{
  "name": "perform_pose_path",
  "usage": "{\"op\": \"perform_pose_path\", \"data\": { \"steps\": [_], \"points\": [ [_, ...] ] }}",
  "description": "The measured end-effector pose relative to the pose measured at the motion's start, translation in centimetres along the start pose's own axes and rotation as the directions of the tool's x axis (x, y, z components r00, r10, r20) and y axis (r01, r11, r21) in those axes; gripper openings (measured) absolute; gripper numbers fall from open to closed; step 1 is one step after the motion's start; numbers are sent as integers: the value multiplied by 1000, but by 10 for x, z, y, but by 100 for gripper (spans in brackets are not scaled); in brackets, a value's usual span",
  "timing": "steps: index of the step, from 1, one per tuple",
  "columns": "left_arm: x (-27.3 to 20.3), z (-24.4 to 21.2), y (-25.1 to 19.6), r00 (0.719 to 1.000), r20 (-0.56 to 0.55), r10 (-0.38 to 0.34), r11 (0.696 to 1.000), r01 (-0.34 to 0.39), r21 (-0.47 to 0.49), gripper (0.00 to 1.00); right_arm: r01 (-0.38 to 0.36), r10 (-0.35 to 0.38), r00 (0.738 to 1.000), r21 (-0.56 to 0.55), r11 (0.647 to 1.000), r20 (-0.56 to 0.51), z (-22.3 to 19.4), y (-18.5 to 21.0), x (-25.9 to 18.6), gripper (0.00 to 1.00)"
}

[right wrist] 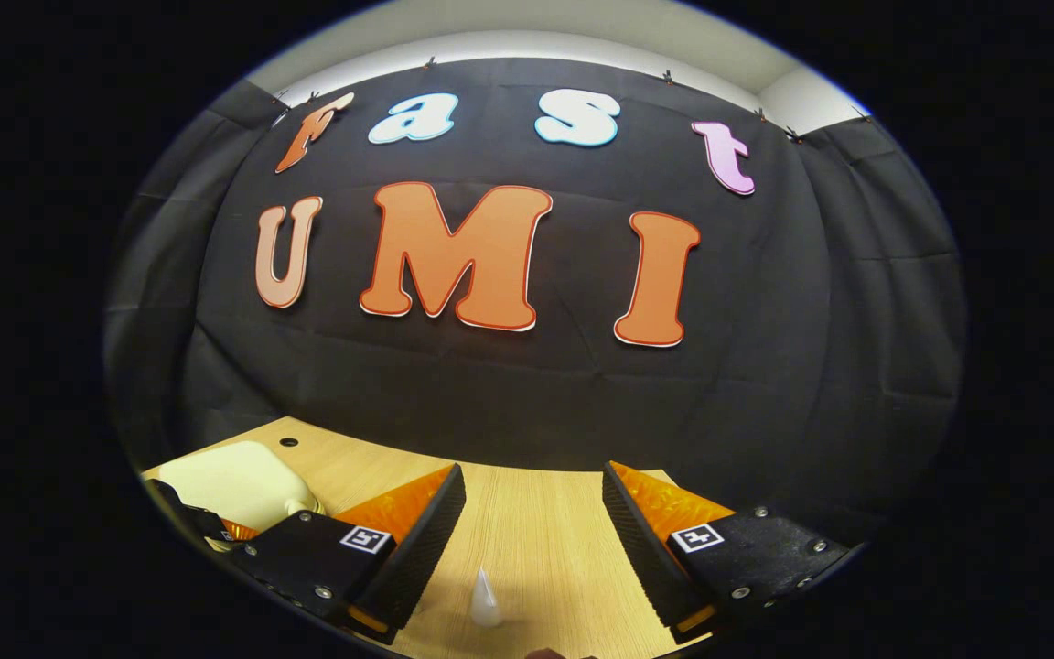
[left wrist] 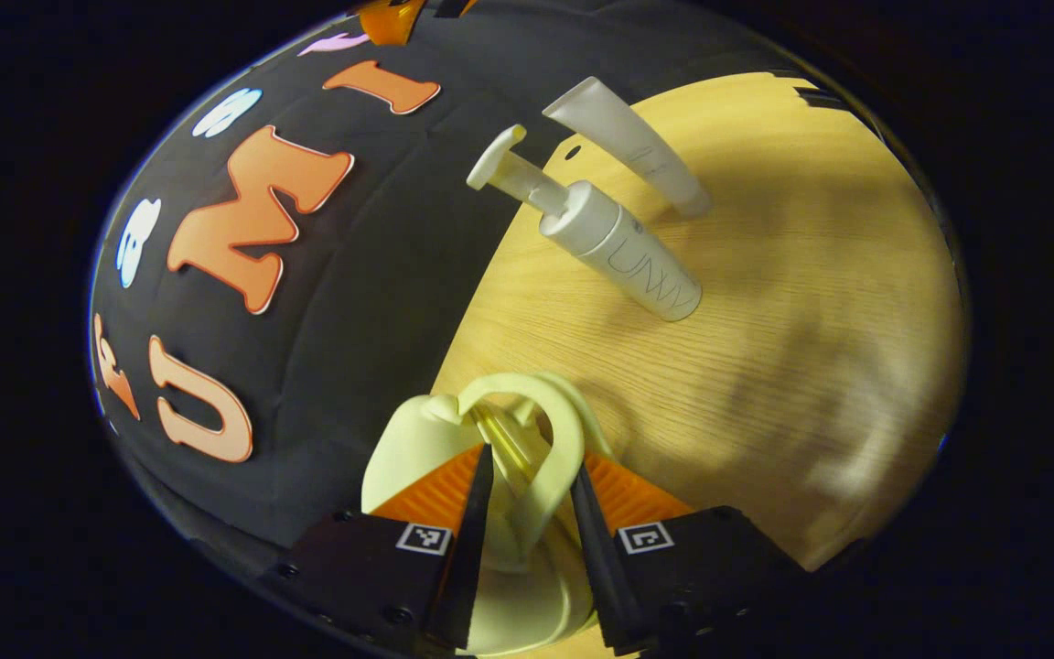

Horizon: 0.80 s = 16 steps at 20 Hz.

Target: First open the suitcase, pack the skin care products into it, and then close the suitcase.

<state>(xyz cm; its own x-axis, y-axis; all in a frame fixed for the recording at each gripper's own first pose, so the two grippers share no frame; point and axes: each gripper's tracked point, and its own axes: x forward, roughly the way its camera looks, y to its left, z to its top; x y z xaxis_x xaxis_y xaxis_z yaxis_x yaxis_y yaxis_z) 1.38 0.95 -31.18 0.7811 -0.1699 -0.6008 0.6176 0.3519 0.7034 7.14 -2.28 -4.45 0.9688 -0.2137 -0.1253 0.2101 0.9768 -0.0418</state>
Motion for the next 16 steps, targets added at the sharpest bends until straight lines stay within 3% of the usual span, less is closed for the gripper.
{"op": "perform_pose_path", "data": {
  "steps": [1, 2, 4, 6, 10, 16],
  "points": [
    [0, -1, 0, 1000, -9, -13, 1000, 13, -11, 51, 1, -1, 1000, 0, 1000, -3, -2, 1, 0, 95],
    [5, -2, 4, 1000, 4, 6, 1000, -6, -19, 51, 1, -1, 1000, -2, 1000, -6, -3, 2, 0, 95],
    [-7, 5, 9, 999, 13, 32, 999, -32, -19, 19, 3, -3, 1000, -4, 1000, -4, -2, 4, -2, 95],
    [-22, 4, 12, 999, 21, 45, 997, -43, -65, 12, -5, 5, 1000, -4, 1000, -1, -1, 8, -4, 95],
    [-28, 15, 67, 996, 51, 71, 961, -55, -270, 12, -17, 17, 1000, -16, 1000, 1, 2, 15, -3, 95],
    [-55, 33, 119, 987, 117, 111, 893, -47, -447, 12, -27, 28, 999, -23, 999, 17, 10, 28, -1, 96]
  ]
}}
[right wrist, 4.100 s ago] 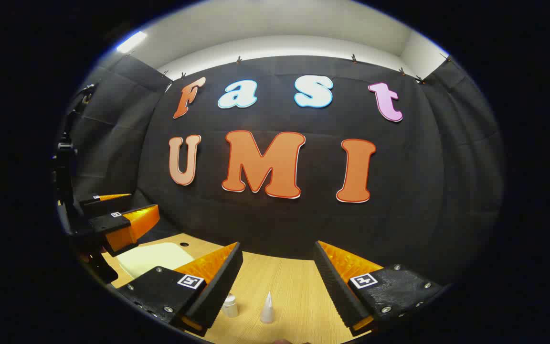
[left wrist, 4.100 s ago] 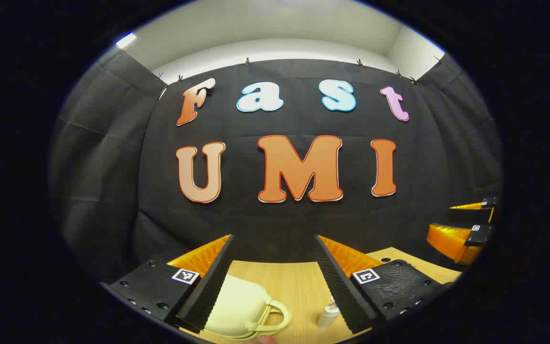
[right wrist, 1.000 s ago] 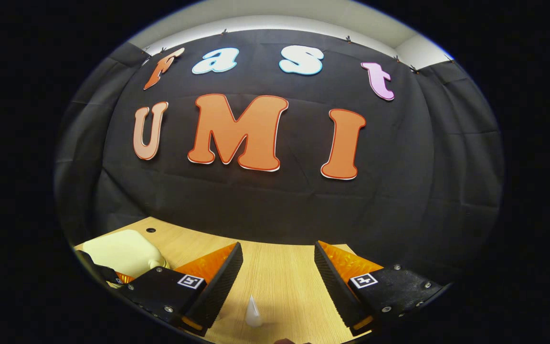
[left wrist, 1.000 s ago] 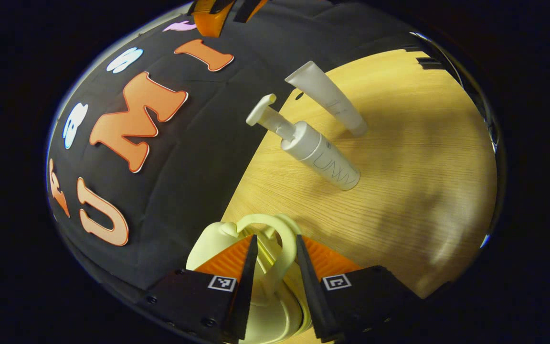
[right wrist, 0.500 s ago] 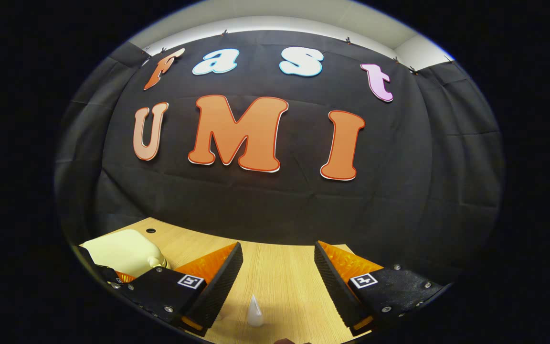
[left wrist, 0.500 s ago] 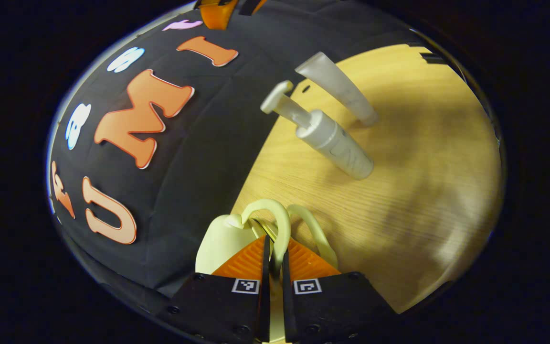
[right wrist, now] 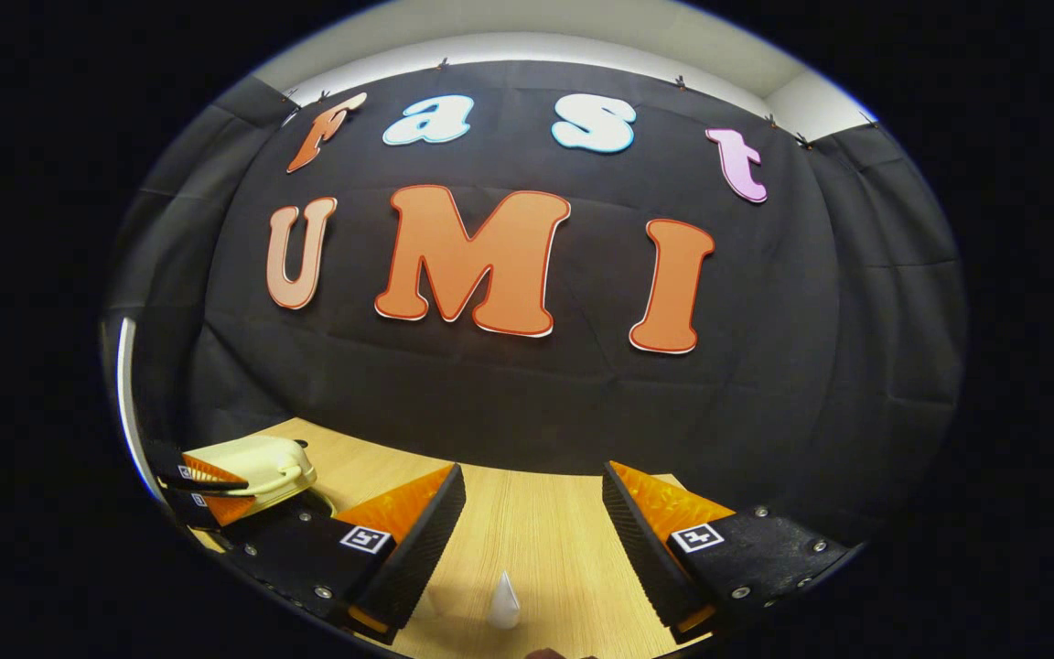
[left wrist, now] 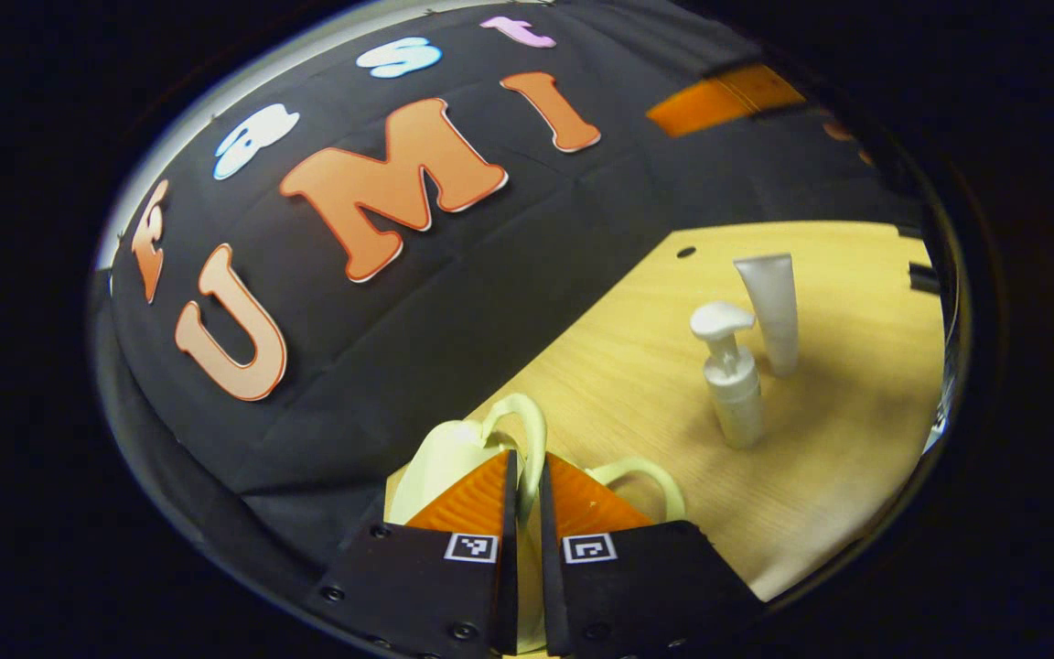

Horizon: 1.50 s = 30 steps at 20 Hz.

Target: First open the suitcase, pack the skin care products into it, and then close the suitcase.

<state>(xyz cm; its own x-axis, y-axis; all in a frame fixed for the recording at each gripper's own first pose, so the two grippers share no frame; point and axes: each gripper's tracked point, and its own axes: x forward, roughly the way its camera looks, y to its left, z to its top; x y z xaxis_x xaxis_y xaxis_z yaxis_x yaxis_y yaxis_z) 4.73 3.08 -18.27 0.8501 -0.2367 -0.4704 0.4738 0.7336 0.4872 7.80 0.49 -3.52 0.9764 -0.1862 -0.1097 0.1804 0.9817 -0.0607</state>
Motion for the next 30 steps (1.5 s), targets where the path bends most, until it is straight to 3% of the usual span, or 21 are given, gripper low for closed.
{"op": "perform_pose_path", "data": {
  "steps": [3, 4, 5, 7, 10, 11, 13, 14, 15, 16, 21, 22, 24, 25, 26, 30],
  "points": [
    [-10, 25, 15, 998, 58, -18, 996, 23, -89, 12, -8, 8, 1000, -6, 1000, 5, 2, 6, 1, 95],
    [-13, 29, 26, 994, 105, 17, 993, -4, -121, 11, -11, 11, 1000, -8, 1000, 3, 3, 8, 2, 95],
    [-13, 45, 43, 991, 122, 64, 991, -49, -124, 0, -11, 11, 1000, -11, 1000, 3, 3, 10, 3, 95],
    [-20, 38, 79, 986, 94, 141, 983, -129, -128, 0, -18, 18, 1000, -9, 1000, 2, 3, 17, 5, 95],
    [-9, 26, 65, 992, 98, 85, 992, -74, -104, 1, -21, 22, 1000, -25, 999, 7, 5, 24, 8, 96],
    [-5, 22, 38, 995, 102, -13, 995, 23, -99, 1, -15, 15, 1000, -29, 999, 5, 4, 23, 8, 95],
    [5, -3, 1, 996, 45, -75, 995, 78, -59, 12, -11, 11, 1000, -23, 1000, -2, 1, 21, 7, 95],
    [1, -13, -8, 995, 37, -92, 995, 93, -23, 33, -4, 4, 1000, -29, 1000, -3, 0, 18, 7, 95],
    [3, -18, -19, 993, 25, -115, 993, 115, 9, 33, 4, -4, 1000, -37, 999, -6, -2, 13, 6, 95],
    [2, -19, -27, 991, 30, -133, 991, 132, 35, 40, 10, -10, 1000, -45, 999, -12, -4, 10, 6, 95],
    [12, -43, -61, 976, -46, -211, 964, 216, 156, 41, 44, -45, 999, -45, 998, -23, -12, -10, 6, 95],
    [10, -43, -65, 975, -46, -219, 958, 224, 178, 53, 50, -51, 998, -46, 998, -26, -14, -11, 7, 95],
    [6, -51, -77, 967, -63, -245, 941, 253, 224, 52, 54, -55, 998, -51, 997, -34, -18, -14, 5, 95],
    [8, -55, -81, 965, -80, -248, 932, 261, 251, 53, 56, -58, 998, -52, 997, -34, -19, -16, 4, 95],
    [13, -64, -79, 969, -99, -225, 928, 244, 282, 63, 58, -60, 998, -50, 997, -36, -19, -16, 4, 96],
    [22, -75, -85, 968, -140, -206, 892, 245, 379, 63, 71, -73, 997, -45, 996, -38, -21, -24, 2, 95]
  ]
}}
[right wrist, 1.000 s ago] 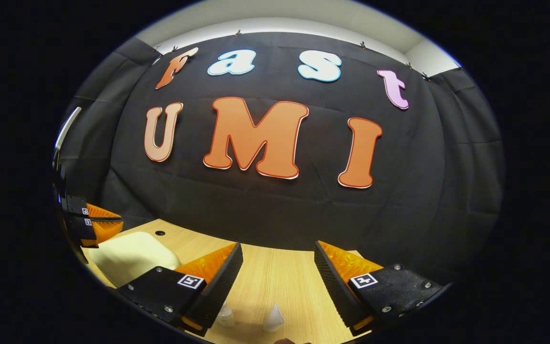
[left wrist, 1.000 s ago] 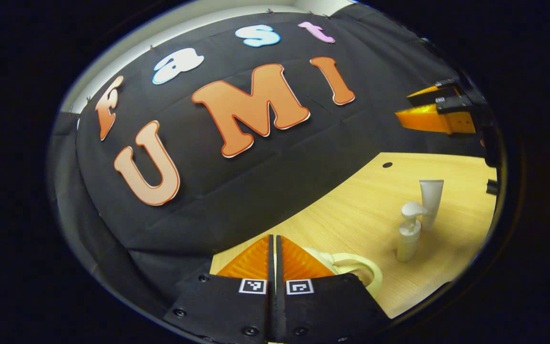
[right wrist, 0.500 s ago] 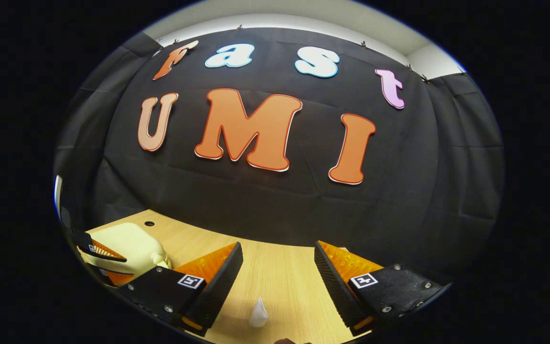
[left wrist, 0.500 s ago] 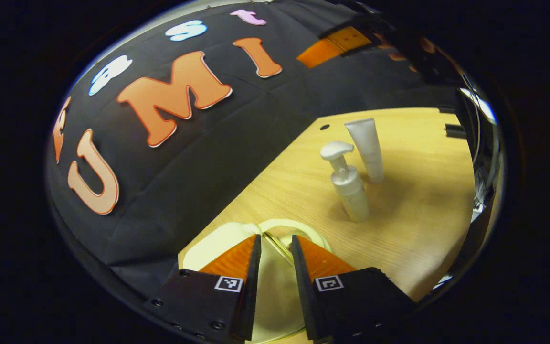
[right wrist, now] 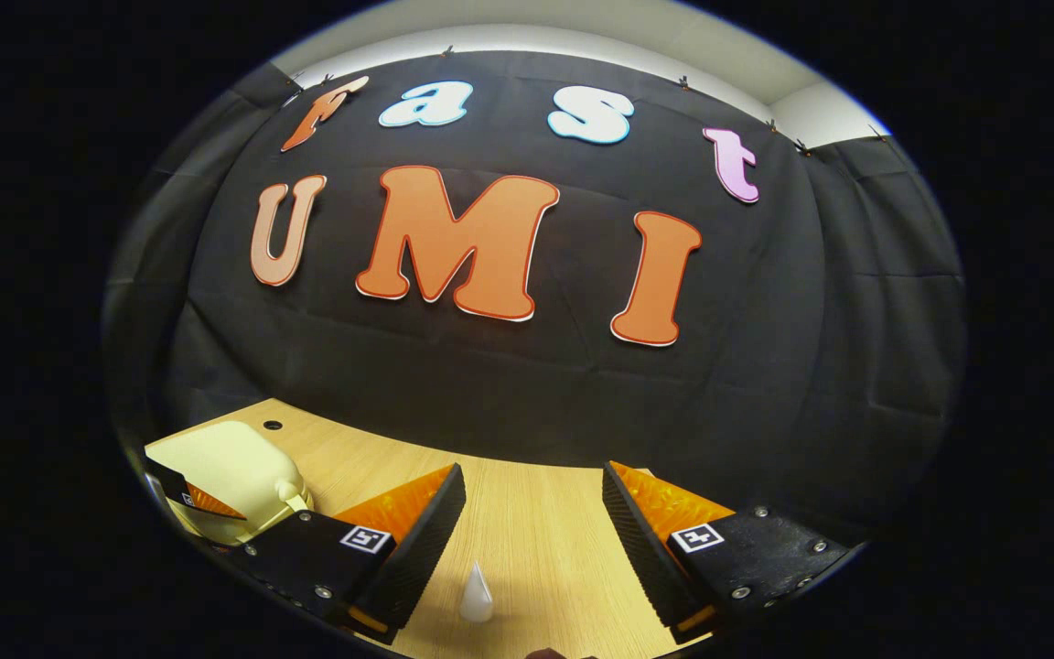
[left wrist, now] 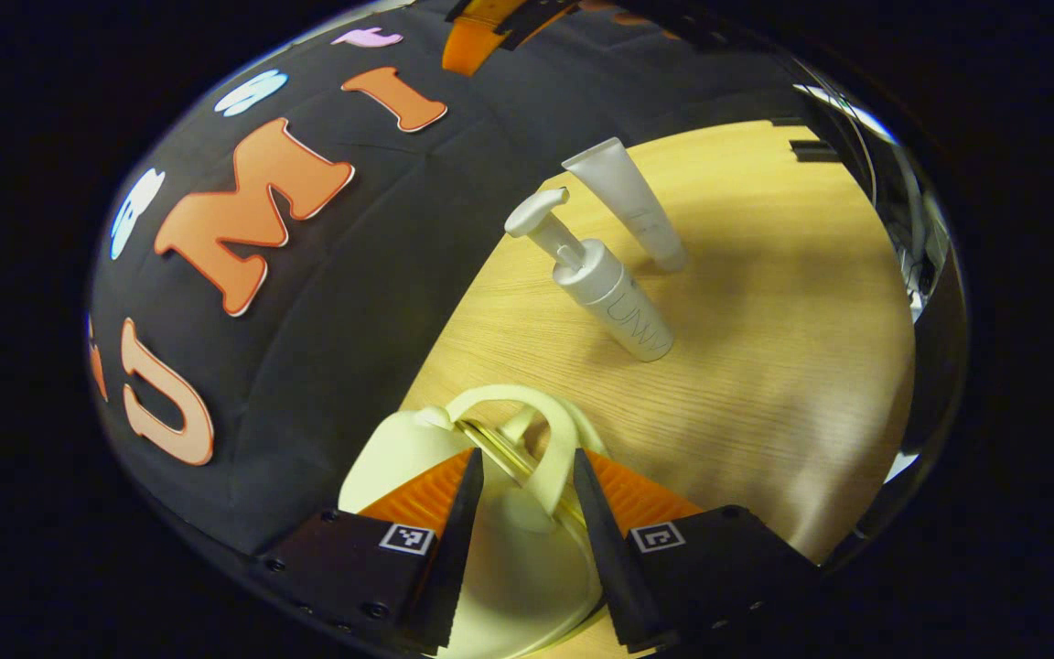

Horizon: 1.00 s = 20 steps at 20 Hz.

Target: First open the suitcase, pack the skin care products into it, and then close the suitcase.

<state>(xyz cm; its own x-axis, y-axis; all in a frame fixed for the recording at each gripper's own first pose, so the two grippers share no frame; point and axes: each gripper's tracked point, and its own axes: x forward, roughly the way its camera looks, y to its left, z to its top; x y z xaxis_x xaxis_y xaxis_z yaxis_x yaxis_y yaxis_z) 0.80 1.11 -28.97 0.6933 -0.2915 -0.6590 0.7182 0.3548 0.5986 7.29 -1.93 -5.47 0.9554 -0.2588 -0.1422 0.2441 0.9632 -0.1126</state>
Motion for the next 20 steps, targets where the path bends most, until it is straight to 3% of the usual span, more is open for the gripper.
{"op": "perform_pose_path", "data": {
  "steps": [1, 2, 4, 5, 7, 8, 9, 10, 11, 16, 20],
  "points": [
    [4, 0, 1, 1000, -4, 14, 999, -14, 35, 67, 7, -7, 1000, 1, 1000, -2, -1, -3, 0, 95],
    [11, -4, 0, 1000, -24, 18, 999, -17, 44, 64, 8, -8, 1000, 6, 1000, 0, 0, -4, -1, 96],
    [17, -8, 0, 997, -56, 51, 996, -47, 78, 68, 14, -14, 1000, 7, 1000, 0, -1, -7, 0, 95],
    [22, -8, 0, 995, -70, 69, 993, -61, 104, 58, 18, -18, 1000, 5, 1000, -2, -1, -8, -1, 95],
    [28, -7, -7, 997, -72, 37, 996, -31, 89, 45, 18, -18, 1000, 4, 1000, 0, 0, -9, -1, 96],
    [27, -5, -4, 997, -64, 39, 996, -33, 89, 43, 17, -17, 1000, 0, 1000, 1, 0, -9, -1, 96],
    [25, 2, -7, 998, -53, 32, 994, -26, 105, 35, 18, -18, 1000, -4, 1000, -1, -1, -10, -1, 96],
    [45, 1, 0, 995, -53, 87, 990, -80, 120, 27, 21, -21, 1000, -7, 1000, 1, 0, -12, -1, 96],
    [28, 1, -4, 997, -53, 58, 993, -53, 105, 8, 19, -19, 1000, -5, 1000, 0, -1, -12, -1, 95],
    [21, 5, -4, 999, -50, 9, 990, -16, -139, 7, 18, -18, 1000, -10, 1000, -1, 0, -10, -2, 95],
    [13, 11, 9, 999, -23, -26, 926, 15, -376, 7, 7, -7, 1000, -16, 1000, 4, 2, -5, 0, 95]
  ]
}}
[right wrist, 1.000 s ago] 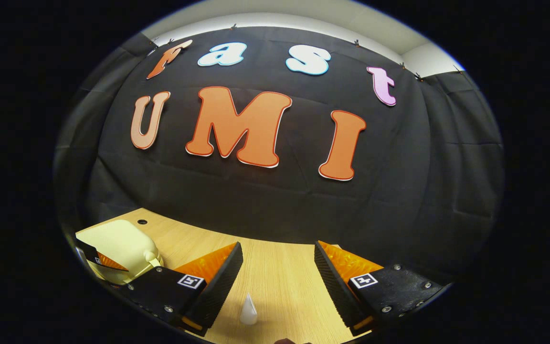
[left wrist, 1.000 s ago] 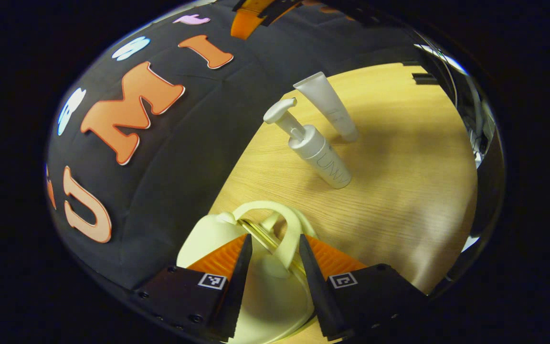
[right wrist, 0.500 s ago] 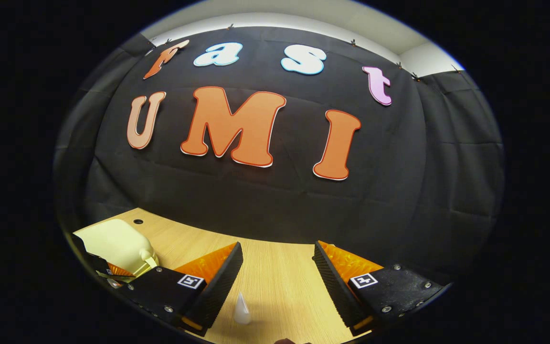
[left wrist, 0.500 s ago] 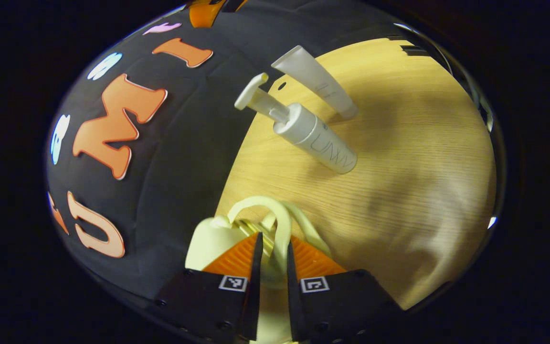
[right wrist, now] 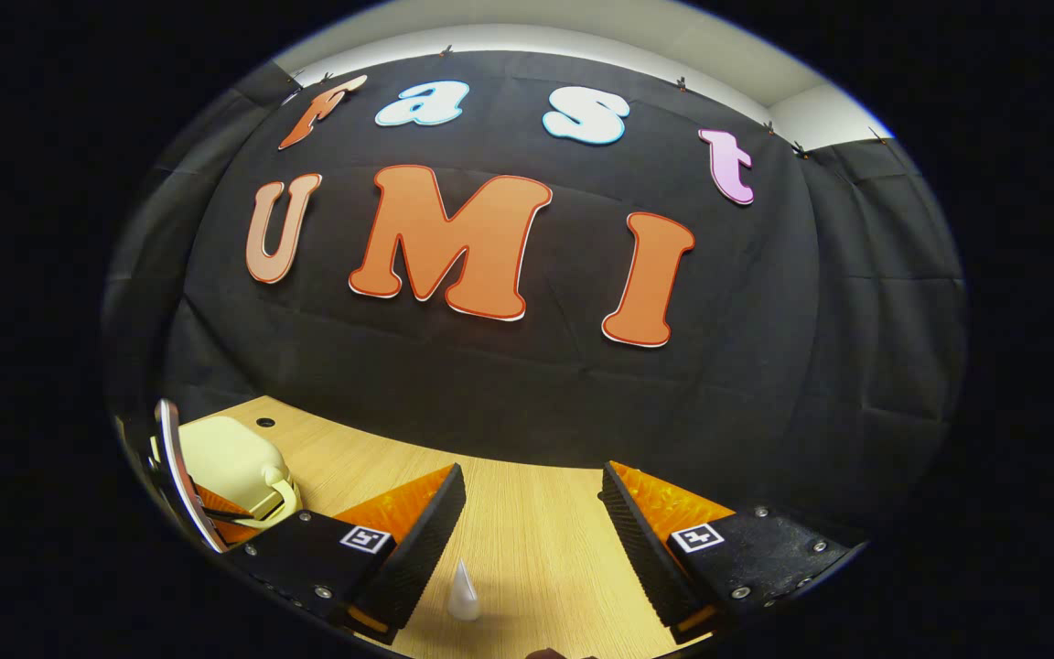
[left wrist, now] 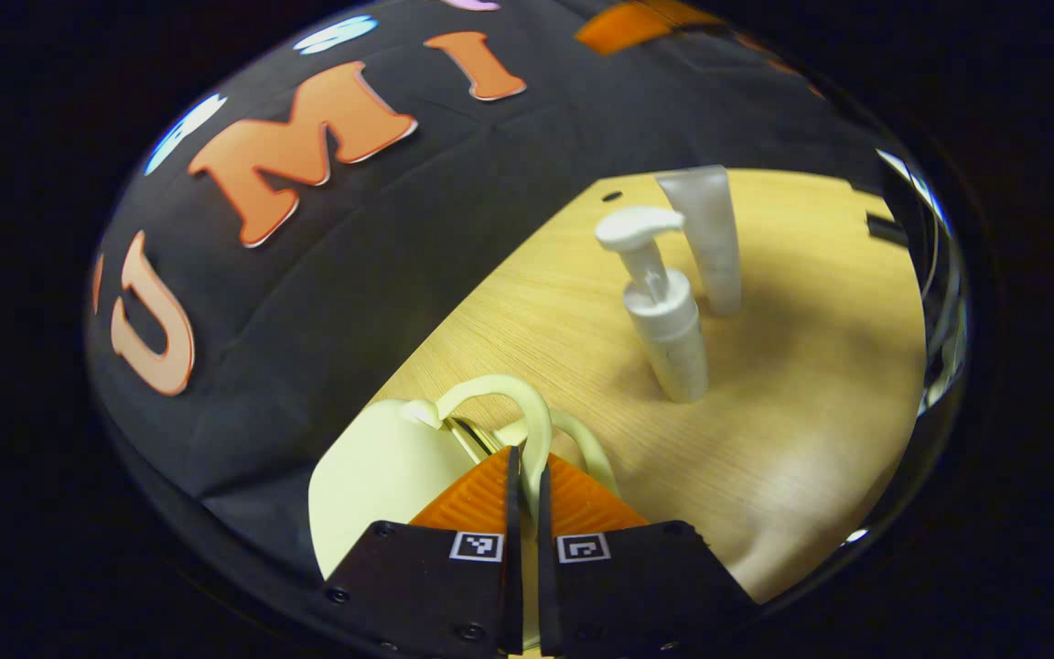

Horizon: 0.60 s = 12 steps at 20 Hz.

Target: First open the suitcase, pack the skin care products into it, and then close the suitcase.

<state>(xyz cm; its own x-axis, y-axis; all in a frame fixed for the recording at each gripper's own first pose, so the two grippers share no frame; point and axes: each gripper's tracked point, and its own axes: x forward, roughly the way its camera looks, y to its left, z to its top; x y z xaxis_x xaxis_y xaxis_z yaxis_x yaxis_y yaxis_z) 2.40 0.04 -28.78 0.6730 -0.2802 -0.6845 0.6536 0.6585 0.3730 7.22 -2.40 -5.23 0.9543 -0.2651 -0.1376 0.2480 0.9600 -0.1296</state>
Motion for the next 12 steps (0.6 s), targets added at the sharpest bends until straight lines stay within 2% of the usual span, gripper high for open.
{"op": "perform_pose_path", "data": {
  "steps": [2, 5, 12],
  "points": [
    [-5, 7, 7, 1000, 15, -3, 996, 5, -88, 7, -5, 5, 1000, 0, 1000, 4, 3, 4, 1, 96],
    [-10, 17, 21, 999, 39, 9, 974, 0, -225, 7, -7, 7, 1000, 0, 1000, 9, 7, 8, 4, 96],
    [-47, 39, 93, 988, 111, 108, 888, -45, -459, 7, -31, 31, 999, -12, 999, 29, 18, 20, 12, 96]
  ]
}}
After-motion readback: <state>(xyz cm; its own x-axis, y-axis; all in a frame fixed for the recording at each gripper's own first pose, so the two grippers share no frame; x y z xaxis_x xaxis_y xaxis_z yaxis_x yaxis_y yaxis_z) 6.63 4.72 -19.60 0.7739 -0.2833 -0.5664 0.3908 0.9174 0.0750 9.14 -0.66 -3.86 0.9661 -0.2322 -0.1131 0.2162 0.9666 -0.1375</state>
